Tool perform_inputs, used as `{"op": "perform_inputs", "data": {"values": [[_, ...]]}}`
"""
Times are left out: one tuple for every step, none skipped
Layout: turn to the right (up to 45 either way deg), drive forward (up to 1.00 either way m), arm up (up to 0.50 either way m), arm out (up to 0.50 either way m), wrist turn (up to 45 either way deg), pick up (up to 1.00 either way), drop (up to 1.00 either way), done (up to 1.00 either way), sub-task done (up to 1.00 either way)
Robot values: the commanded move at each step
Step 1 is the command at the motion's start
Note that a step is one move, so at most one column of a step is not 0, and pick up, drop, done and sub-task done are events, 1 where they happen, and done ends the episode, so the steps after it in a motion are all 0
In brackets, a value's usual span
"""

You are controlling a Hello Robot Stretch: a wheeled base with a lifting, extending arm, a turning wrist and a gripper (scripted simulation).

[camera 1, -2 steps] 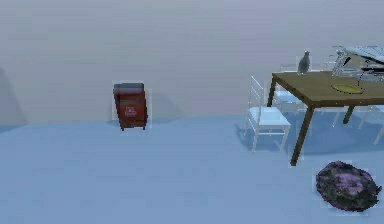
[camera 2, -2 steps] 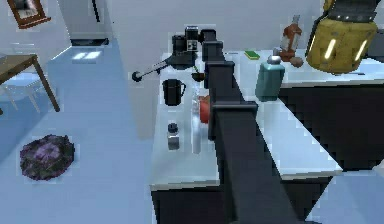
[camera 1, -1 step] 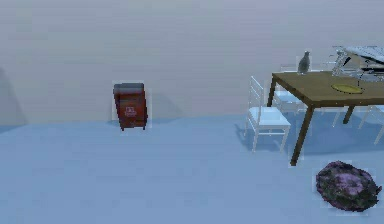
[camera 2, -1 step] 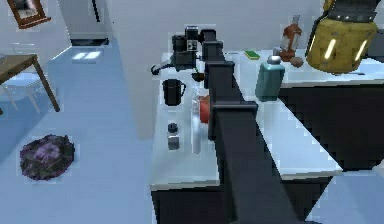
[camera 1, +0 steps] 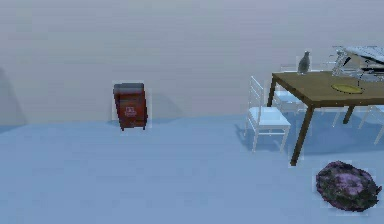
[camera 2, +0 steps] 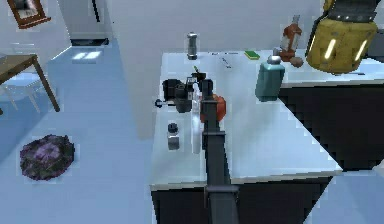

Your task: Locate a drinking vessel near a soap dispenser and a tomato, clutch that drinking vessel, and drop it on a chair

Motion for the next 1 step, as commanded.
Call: {"op": "perform_inputs", "data": {"values": [[0.0, 0.0, 0.0, 0.0, 0.0, 1.0, 0.0, 0.0, 0.0]]}}
